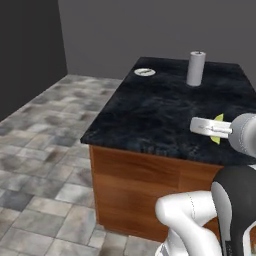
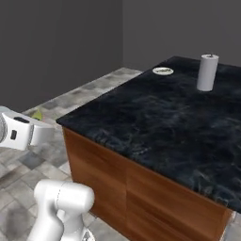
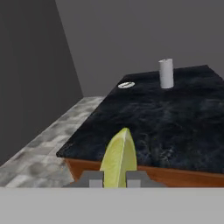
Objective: Take the lemon wedge from the fridge and place it on the plate with fish on the dining counter.
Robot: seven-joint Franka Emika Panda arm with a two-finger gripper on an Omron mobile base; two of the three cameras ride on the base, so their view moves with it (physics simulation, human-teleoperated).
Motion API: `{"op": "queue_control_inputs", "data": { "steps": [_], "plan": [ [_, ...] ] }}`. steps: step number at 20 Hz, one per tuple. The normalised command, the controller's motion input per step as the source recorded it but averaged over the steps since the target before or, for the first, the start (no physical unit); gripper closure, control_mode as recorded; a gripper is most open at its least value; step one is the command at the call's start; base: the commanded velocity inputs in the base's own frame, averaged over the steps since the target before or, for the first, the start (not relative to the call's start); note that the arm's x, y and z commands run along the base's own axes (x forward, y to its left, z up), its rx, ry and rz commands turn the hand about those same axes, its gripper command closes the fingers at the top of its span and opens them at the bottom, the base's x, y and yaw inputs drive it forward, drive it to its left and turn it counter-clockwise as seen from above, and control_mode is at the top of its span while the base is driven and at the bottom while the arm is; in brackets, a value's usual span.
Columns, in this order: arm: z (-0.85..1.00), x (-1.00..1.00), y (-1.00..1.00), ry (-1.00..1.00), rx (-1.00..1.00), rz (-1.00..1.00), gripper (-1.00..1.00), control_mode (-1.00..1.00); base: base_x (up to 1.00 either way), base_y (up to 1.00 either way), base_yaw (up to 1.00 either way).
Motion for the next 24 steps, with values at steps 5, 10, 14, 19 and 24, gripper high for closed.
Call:
{"op": "queue_control_inputs", "data": {
  "steps": [5, 10, 14, 19, 24],
  "plan": [
    [0.0, 0.0, 0.0, 0.0, 0.0, 0.0, 1.0, 1.0, 0.38, 1.0, -0.01],
    [0.0, 0.0, 0.0, 0.0, 0.0, 0.0, 1.0, 1.0, 0.28, 1.0, -0.03],
    [0.0, 0.0, 0.0, 0.0, 0.0, 0.0, 1.0, 1.0, 0.51, 1.0, -0.08],
    [0.0, 0.0, 0.0, 0.0, 0.0, 0.0, 1.0, 1.0, 0.72, 1.0, -0.19],
    [0.0, 0.0, 0.0, 0.0, 0.0, 0.0, 1.0, 1.0, 1.0, 1.0, -0.42]
  ]
}}
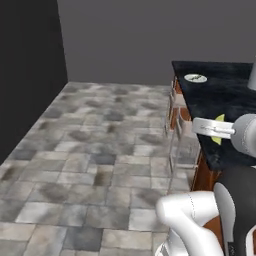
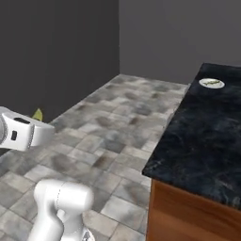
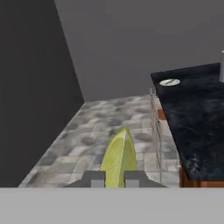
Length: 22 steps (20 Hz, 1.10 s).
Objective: Take the lemon wedge from the fridge and place it on the plate with fish on the dining counter.
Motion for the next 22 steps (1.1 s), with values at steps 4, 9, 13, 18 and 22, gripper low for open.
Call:
{"op": "queue_control_inputs", "data": {
  "steps": [4, 9, 13, 18, 22],
  "plan": [
    [0.0, 0.0, 0.0, 0.0, 0.0, 0.0, 1.0, 1.0, 1.0, 1.0, -0.52],
    [0.0, 0.0, 0.0, 0.0, 0.0, 0.0, 1.0, 1.0, 1.0, 1.0, -0.53],
    [0.0, 0.0, 0.0, 0.0, 0.0, 0.0, 1.0, 1.0, 1.0, 1.0, -0.53],
    [0.0, 0.0, 0.0, 0.0, 0.0, 0.0, 1.0, 1.0, 1.0, 1.0, -0.53],
    [0.0, 0.0, 0.0, 0.0, 0.0, 0.0, 1.0, 1.0, 1.0, 1.0, -0.53]
  ]
}}
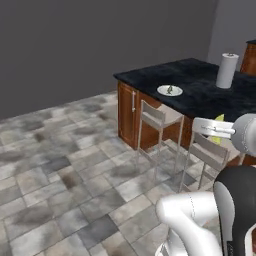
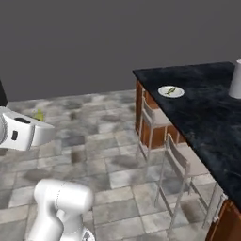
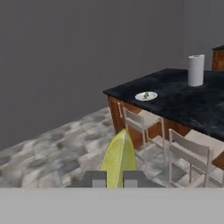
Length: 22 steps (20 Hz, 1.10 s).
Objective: Take the lemon wedge from the fridge and place it on the plate with fish on the dining counter.
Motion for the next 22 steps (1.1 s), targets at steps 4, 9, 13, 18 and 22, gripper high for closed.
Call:
{"op": "queue_control_inputs", "data": {
  "steps": [4, 9, 13, 18, 22],
  "plan": [
    [0.0, 0.0, 0.0, 0.0, 0.0, 0.0, 1.0, 1.0, 1.0, 1.0, -0.54],
    [0.0, 0.0, 0.0, 0.0, 0.0, 0.0, 1.0, 1.0, 1.0, 1.0, -0.52],
    [0.0, 0.0, 0.0, 0.0, 0.0, 0.0, 1.0, 1.0, 1.0, 1.0, -0.52],
    [0.0, 0.0, 0.0, 0.0, 0.0, 0.0, 1.0, 1.0, 1.0, 1.0, -0.52],
    [0.0, 0.0, 0.0, 0.0, 0.0, 0.0, 1.0, 1.0, 1.0, 1.0, -0.52]
  ]
}}
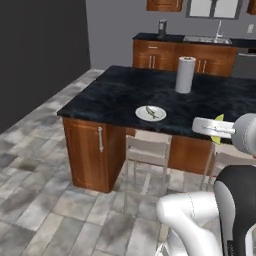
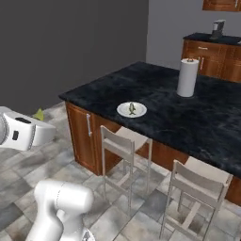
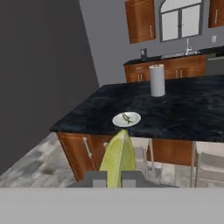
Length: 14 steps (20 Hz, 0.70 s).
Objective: Take the lemon wedge from the fridge and place it on the plate with fish on the dining counter.
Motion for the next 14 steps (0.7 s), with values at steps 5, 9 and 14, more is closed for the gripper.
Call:
{"op": "queue_control_inputs", "data": {
  "steps": [5, 9, 14],
  "plan": [
    [0.0, 0.0, 0.0, 0.0, 0.0, 0.0, 1.0, 1.0, 1.0, 0.96, -0.53],
    [0.0, 0.0, 0.0, 0.0, 0.0, 0.0, 1.0, 1.0, 1.0, 0.41, -0.34],
    [0.0, 0.0, 0.0, 0.0, 0.0, 0.0, 1.0, 1.0, 1.0, 0.0, -0.14]
  ]
}}
